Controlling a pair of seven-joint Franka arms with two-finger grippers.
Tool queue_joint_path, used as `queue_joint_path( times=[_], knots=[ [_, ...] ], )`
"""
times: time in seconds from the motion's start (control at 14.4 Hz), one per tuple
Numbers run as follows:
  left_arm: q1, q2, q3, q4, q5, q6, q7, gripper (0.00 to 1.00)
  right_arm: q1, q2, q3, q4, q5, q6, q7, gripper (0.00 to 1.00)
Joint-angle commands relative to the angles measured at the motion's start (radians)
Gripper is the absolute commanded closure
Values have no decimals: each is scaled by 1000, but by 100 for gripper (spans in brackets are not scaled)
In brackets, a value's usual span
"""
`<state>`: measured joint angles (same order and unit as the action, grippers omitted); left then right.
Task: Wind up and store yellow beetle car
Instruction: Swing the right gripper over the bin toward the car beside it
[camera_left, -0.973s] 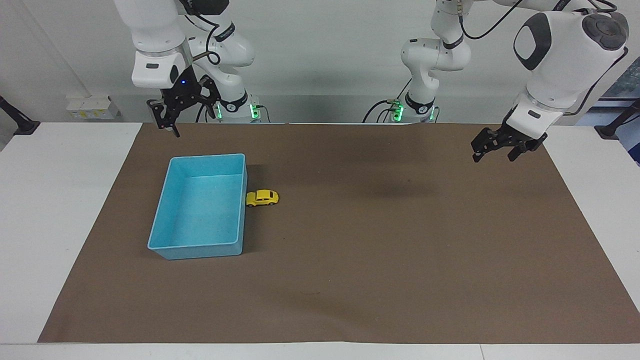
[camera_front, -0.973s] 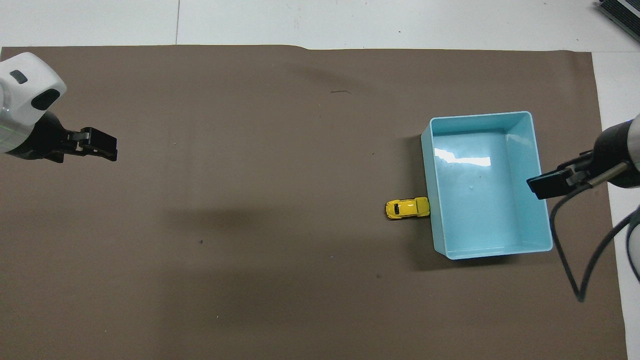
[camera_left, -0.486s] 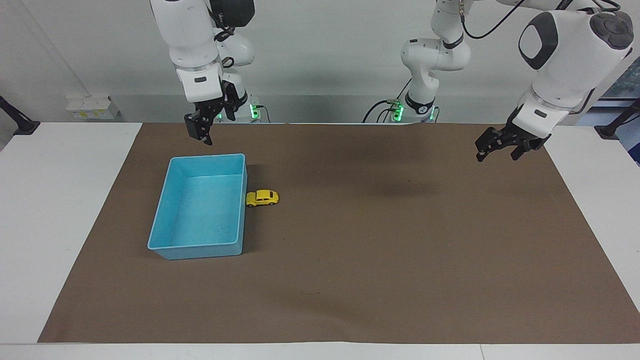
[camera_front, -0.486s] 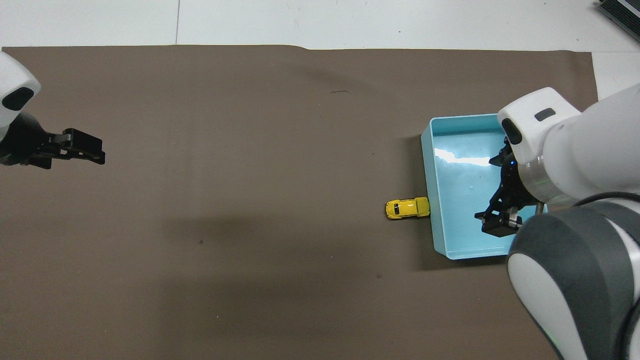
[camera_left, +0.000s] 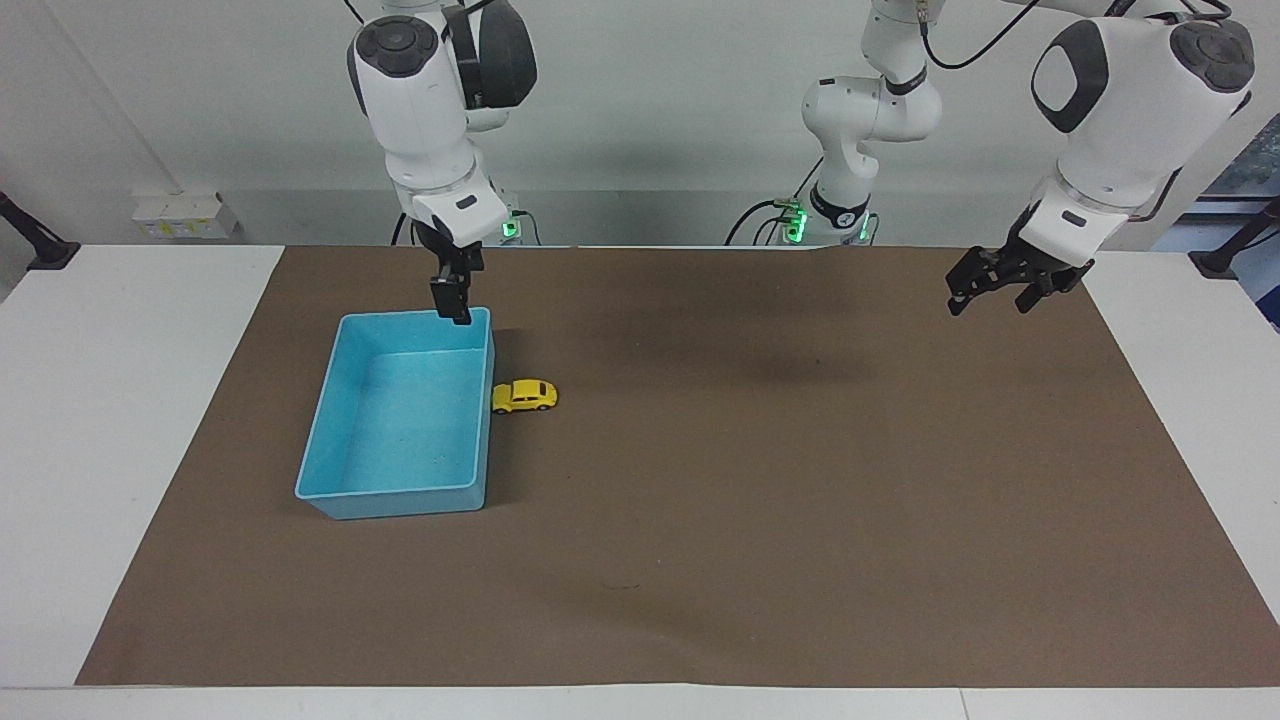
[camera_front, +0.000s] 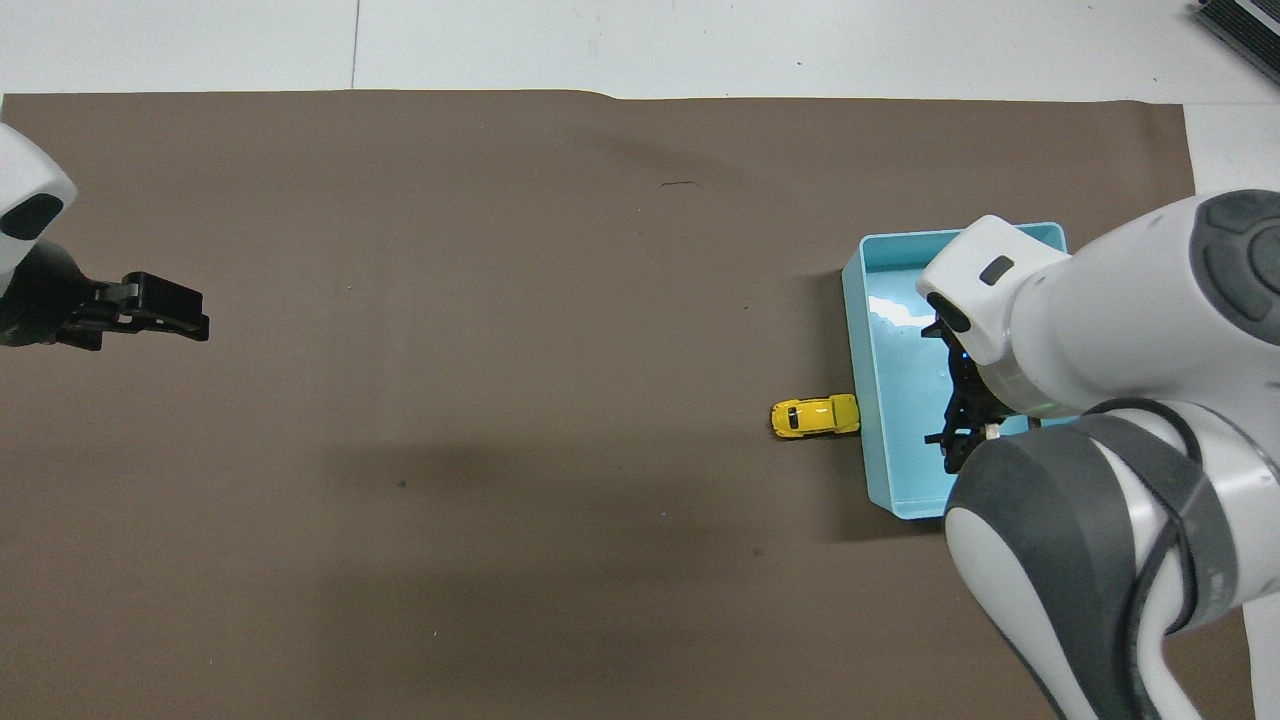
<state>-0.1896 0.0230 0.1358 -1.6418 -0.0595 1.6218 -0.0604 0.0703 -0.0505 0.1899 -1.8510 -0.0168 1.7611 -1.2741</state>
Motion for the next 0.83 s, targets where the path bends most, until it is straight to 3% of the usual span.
queue_joint_path(
  times=[0.0, 0.14, 0.76],
  knots=[
    [15, 37, -5, 85, -14, -74, -7, 0, 14, -3, 0, -92, 12, 96, -77, 0],
    [12, 32, -5, 70, -7, -65, 4, 0, 31, -3, 0, -152, 12, 173, -87, 0],
    [12, 29, -5, 66, -6, -68, 1, 0, 60, 0, 0, -269, 12, 319, -87, 0]
  ],
)
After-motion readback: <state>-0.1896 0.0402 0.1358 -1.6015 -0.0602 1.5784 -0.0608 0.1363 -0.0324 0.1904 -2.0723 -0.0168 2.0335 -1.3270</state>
